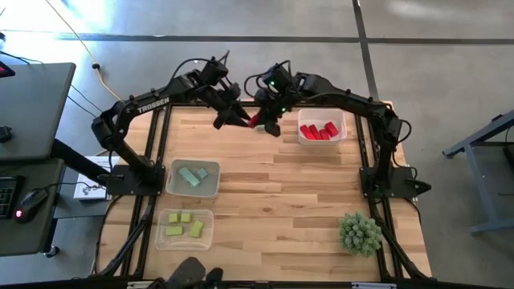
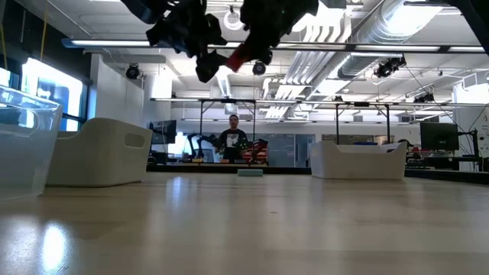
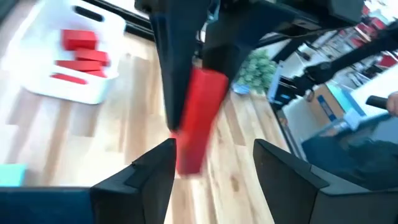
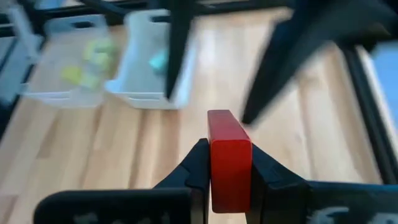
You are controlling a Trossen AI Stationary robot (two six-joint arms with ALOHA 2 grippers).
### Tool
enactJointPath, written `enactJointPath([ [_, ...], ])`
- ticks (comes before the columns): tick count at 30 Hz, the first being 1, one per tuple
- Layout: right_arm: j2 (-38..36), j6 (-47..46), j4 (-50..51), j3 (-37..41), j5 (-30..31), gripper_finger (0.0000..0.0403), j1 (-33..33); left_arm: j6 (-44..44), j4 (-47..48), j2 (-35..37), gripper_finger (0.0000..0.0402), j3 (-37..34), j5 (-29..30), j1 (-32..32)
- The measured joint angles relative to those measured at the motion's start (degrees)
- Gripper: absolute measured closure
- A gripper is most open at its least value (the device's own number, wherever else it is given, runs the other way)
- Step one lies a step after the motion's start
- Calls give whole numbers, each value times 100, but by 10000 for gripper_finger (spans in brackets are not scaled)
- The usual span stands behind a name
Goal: Sort & place blocks by color
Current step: Put the red block into the white bin
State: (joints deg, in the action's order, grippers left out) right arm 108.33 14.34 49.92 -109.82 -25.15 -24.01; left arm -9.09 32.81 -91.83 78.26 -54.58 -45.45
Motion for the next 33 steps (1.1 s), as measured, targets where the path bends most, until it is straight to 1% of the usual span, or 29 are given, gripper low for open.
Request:
enactJointPath([
  [7, 0, -296, 626, -2, 979, 364, -454, -10, 8, 0, 199, 0, -3, -420],
  [12, -2, -559, 1402, -1, 1518, 368, -752, -3, 13, 0, 198, -2, 13, -563],
  [15, -2, -726, 1847, 0, 1887, 369, -917, 121, 14, 0, 199, -2, 212, -588],
  [20, -3, -1051, 2324, 0, 1974, 363, -1123, 158, 25, 0, 198, -4, 642, -585],
  [28, -4, -1344, 2994, 0, 2374, 365, -1377, 780, 32, 0, 198, -7, 659, -581],
  [33, -4, -1453, 3369, 2, 2417, 364, -1553, 750, 29, 0, 198, -7, 690, -575],
])
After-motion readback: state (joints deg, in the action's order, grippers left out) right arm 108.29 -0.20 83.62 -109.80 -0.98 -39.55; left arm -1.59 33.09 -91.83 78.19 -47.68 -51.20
